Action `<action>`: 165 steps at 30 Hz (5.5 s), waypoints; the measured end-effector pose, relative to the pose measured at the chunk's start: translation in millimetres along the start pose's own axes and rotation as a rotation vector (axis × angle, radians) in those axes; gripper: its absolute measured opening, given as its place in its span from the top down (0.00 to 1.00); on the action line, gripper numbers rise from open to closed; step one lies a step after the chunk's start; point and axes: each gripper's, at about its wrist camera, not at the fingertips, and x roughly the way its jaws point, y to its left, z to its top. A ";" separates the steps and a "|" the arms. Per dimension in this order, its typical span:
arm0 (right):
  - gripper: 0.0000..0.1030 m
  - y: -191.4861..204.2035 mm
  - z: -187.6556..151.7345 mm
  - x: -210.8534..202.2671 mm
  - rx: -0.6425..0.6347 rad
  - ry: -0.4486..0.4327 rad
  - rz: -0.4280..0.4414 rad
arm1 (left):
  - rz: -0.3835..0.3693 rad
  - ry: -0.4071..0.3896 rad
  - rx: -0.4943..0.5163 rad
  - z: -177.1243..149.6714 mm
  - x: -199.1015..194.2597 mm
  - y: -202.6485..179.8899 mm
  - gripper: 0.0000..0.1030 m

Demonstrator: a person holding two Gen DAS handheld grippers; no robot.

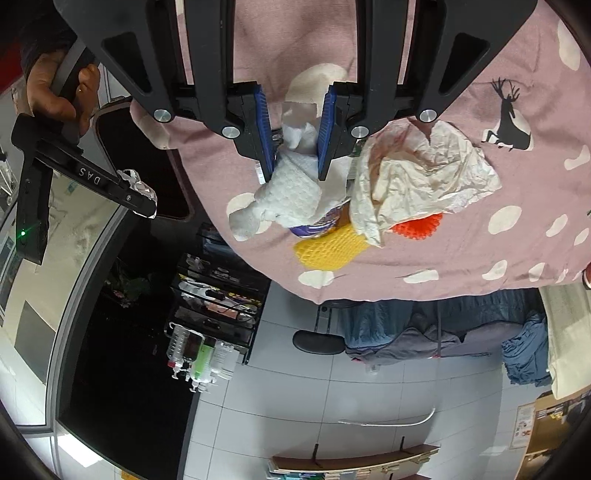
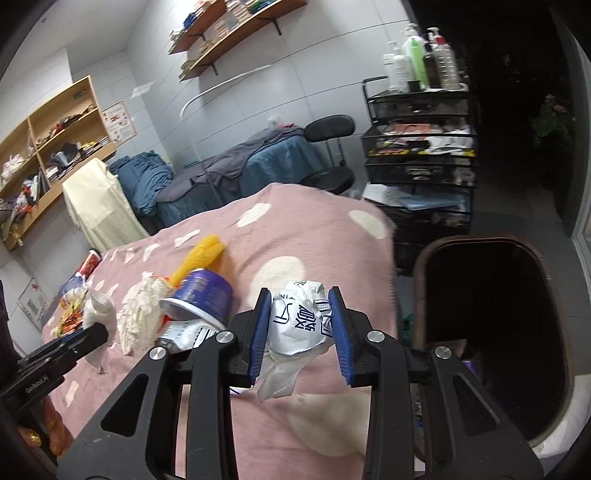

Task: Collect trash
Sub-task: 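Carry the paper and tissue over the brown bin and open both tools to drop them, then move back over the bed and grasp the crumpled silver foil with the left tool, then grasp the blue yogurt cup rim with the right tool while the left tool holds the foil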

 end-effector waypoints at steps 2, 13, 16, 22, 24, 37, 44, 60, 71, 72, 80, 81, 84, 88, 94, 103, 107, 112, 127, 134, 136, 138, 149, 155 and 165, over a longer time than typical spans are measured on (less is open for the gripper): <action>0.68 -14.4 -1.8 -5.5 0.014 -0.006 -0.032 | -0.025 0.006 0.011 -1.0 2.6 -9.4 0.78; 0.68 -77.4 -17.7 -21.3 0.057 -0.008 -0.241 | -0.107 0.042 0.118 -5.0 19.6 -63.7 0.78; 0.68 -91.4 -21.5 -18.9 0.064 0.007 -0.290 | -0.124 0.057 0.146 -7.3 24.7 -77.6 0.78; 0.68 -113.9 -29.7 -4.9 0.069 0.046 -0.361 | -0.153 0.089 0.187 -9.0 37.4 -98.2 0.78; 0.68 -120.1 -32.1 0.6 0.077 0.061 -0.370 | -0.159 0.099 0.200 -9.1 41.8 -104.8 0.78; 0.33 -142.8 -49.3 -4.3 0.140 0.057 -0.407 | -0.205 0.160 0.268 -7.9 70.3 -143.0 0.78; 0.28 -156.8 -47.4 -29.1 0.185 0.000 -0.447 | -0.241 0.192 0.315 -6.6 86.4 -171.2 0.78; 0.26 -199.3 -42.2 -70.6 0.280 -0.074 -0.553 | -0.266 0.317 0.419 -20.0 138.4 -232.4 0.78; 0.21 -210.2 -44.1 -73.2 0.317 -0.078 -0.568 | -0.256 0.365 0.438 -29.9 159.0 -246.7 0.73; 0.21 -210.8 -44.7 -73.7 0.320 -0.078 -0.569 | -0.255 0.366 0.441 -30.6 160.0 -247.5 0.70; 0.19 -211.6 -45.7 -71.9 0.323 -0.078 -0.568 | -0.262 0.312 0.423 -25.9 154.5 -244.1 0.21; 0.19 -211.5 -45.8 -71.3 0.323 -0.077 -0.565 | -0.264 0.307 0.421 -25.0 153.9 -243.1 0.21; 0.19 -209.0 -47.2 -70.5 0.315 -0.078 -0.556 | -0.258 0.292 0.412 -22.6 150.5 -239.6 0.19; 0.18 -203.4 -47.6 -69.8 0.297 -0.080 -0.543 | -0.250 0.263 0.398 -17.1 141.2 -233.1 0.17; 0.17 -190.5 -46.9 -65.0 0.259 -0.072 -0.506 | -0.201 0.205 0.395 -7.8 120.6 -220.4 0.15; 0.16 -156.8 -47.1 -56.1 0.184 -0.060 -0.407 | -0.101 0.110 0.374 -2.0 81.7 -170.6 0.11; 0.16 -135.4 -45.8 -46.7 0.152 -0.047 -0.336 | -0.036 0.096 0.322 1.5 72.3 -138.9 0.11; 0.16 -103.1 -43.6 -33.4 0.079 -0.025 -0.250 | 0.045 0.076 0.272 1.5 58.9 -97.8 0.11; 0.16 -8.8 -37.8 2.2 -0.096 0.024 -0.073 | 0.262 0.099 0.023 -0.7 45.0 30.7 0.19; 0.16 29.6 -34.1 10.9 -0.170 0.043 -0.009 | 0.319 0.133 0.022 2.4 62.3 52.0 0.23; 0.16 40.1 -32.9 15.2 -0.192 0.053 0.008 | 0.320 0.141 0.026 3.7 66.5 54.5 0.24; 0.16 48.2 -32.0 19.2 -0.212 0.060 0.018 | 0.316 0.153 0.029 3.5 70.2 55.7 0.29; 0.16 89.3 -32.7 50.4 -0.323 0.154 0.103 | 0.293 0.146 -0.012 -0.5 61.8 62.8 0.82; 0.16 103.0 -33.6 62.8 -0.419 0.228 0.200 | 0.287 0.103 -0.060 -0.6 41.6 70.8 0.95; 0.23 125.4 -18.0 82.7 -0.493 0.194 0.147 | 0.286 0.043 -0.111 -0.9 11.1 79.3 0.95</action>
